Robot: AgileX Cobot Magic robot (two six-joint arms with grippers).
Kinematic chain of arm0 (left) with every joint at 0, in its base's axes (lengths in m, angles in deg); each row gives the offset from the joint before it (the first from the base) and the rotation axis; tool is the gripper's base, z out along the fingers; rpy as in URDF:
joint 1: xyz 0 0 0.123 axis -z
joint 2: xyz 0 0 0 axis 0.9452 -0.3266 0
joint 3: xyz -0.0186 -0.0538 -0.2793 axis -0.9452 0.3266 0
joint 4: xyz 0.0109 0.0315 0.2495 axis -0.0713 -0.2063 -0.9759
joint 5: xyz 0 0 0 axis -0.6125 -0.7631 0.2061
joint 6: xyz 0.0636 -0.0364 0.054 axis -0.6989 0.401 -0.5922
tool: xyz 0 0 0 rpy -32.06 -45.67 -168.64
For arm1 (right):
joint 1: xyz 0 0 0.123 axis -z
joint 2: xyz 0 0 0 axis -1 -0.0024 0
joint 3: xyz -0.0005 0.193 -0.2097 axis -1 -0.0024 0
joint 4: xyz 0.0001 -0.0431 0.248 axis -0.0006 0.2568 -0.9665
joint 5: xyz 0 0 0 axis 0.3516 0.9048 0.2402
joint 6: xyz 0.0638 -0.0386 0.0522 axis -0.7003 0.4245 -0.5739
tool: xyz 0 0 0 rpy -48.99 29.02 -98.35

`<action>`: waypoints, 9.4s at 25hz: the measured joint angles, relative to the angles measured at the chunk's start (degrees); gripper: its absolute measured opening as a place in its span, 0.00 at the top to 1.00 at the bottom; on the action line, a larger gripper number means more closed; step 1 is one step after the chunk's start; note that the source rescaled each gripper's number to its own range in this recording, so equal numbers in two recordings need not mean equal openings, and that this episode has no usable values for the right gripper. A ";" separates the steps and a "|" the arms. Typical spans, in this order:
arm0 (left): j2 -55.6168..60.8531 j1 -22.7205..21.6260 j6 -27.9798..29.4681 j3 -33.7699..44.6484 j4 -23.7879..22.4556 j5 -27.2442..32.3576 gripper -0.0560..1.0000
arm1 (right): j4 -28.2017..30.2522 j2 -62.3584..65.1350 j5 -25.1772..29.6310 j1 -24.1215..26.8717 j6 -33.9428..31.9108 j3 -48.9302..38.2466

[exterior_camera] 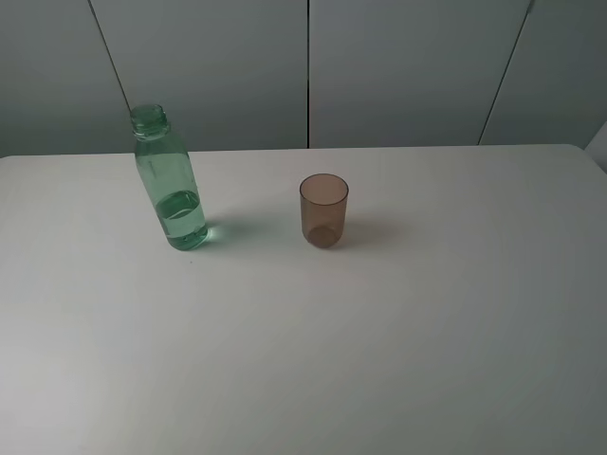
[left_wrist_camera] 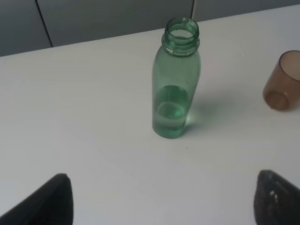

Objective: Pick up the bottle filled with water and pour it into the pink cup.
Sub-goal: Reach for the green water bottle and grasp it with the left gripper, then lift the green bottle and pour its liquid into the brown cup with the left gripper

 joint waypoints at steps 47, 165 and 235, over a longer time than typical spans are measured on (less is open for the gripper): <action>-45.71 9.97 -3.65 21.11 -15.19 -72.25 0.01 | 0.00 0.00 0.00 0.00 0.00 0.00; -87.20 5.72 10.40 -12.94 -56.69 -115.74 0.92 | 0.00 0.00 0.00 0.00 0.00 0.00; -114.17 16.58 -29.43 -67.25 -82.19 -109.54 0.92 | 0.00 0.00 -0.10 0.00 0.00 0.00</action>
